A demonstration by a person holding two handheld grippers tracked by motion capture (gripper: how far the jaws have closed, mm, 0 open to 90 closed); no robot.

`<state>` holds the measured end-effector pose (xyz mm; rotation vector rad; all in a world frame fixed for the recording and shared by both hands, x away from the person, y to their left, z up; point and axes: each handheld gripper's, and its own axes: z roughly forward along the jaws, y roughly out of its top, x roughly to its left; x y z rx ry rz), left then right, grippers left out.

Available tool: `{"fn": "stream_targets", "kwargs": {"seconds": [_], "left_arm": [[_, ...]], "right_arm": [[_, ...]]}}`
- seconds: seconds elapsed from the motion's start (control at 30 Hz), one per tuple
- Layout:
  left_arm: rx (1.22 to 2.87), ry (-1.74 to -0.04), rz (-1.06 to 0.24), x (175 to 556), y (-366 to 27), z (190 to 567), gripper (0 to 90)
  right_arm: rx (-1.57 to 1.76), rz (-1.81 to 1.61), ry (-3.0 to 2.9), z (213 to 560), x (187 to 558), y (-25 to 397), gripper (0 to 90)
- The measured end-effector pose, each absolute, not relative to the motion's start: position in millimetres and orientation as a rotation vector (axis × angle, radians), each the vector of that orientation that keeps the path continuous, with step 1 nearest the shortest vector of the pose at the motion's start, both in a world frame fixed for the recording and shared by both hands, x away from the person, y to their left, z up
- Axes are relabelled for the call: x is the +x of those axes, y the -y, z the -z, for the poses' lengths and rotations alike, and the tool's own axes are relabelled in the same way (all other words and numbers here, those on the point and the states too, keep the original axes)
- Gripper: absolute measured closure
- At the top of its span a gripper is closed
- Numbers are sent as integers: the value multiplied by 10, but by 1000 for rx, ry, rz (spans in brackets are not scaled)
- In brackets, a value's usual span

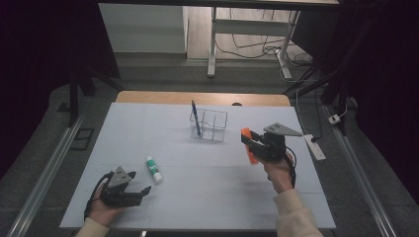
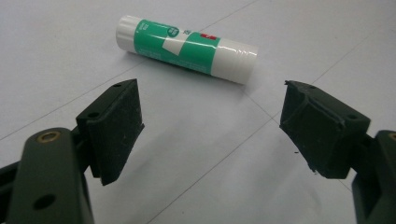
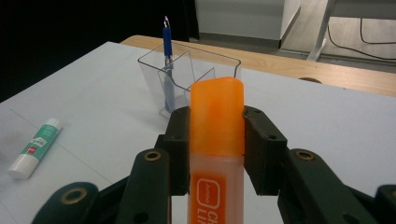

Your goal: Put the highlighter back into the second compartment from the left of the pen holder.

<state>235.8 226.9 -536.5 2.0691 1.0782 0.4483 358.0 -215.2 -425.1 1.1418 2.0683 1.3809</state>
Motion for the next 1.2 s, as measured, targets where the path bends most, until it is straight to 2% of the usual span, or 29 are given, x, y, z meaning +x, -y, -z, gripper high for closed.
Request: {"fn": "stream_targets", "kwargs": {"seconds": [1.2], "left_arm": [[2077,-1066,-443,2364,-2269,5371,208]], "right_arm": [[1040,-1433,-2048,4116,3676,1855,645]]}}
